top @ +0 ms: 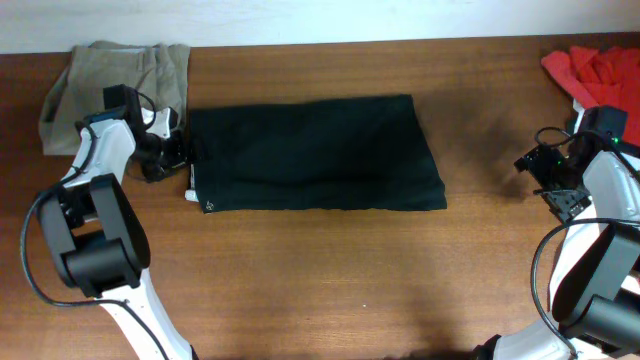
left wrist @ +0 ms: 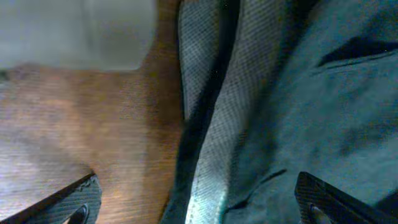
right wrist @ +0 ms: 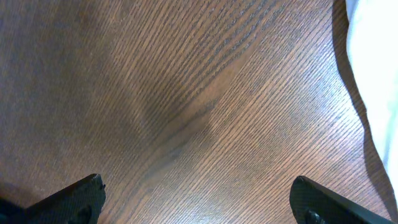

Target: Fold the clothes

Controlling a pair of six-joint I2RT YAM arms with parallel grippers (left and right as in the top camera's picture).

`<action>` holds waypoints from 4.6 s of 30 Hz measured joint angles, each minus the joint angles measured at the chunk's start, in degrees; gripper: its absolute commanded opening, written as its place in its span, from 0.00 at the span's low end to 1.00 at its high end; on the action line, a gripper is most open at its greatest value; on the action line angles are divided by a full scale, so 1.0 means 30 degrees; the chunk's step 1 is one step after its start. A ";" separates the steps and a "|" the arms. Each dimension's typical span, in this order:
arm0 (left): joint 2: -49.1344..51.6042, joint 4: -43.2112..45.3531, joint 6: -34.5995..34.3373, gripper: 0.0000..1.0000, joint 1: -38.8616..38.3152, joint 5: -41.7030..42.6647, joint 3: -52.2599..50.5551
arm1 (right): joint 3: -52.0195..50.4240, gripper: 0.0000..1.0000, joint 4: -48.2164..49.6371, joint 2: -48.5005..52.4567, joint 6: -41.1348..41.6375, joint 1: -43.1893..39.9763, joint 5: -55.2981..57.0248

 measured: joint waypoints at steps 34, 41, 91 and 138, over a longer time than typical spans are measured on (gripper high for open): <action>0.3293 -1.4105 -0.2856 0.00 -0.2871 -0.6951 1.6772 | 0.0000 0.99 -0.0051 0.0000 0.0000 0.0000 -0.0007; 0.3293 -1.4710 -0.3716 0.00 -0.7395 -0.9581 1.7843 | 0.0000 0.99 -0.0051 0.0000 0.0000 0.0000 0.0000; 0.8335 -0.8123 -0.4335 0.07 -1.8112 -0.8225 2.2199 | 0.0000 0.99 -0.0051 0.0000 0.0000 0.0000 -0.0007; 1.2845 -1.1715 -0.1231 0.19 -1.6844 -0.3031 2.4975 | 0.0000 0.99 -0.0051 0.0000 0.0000 0.0000 0.0000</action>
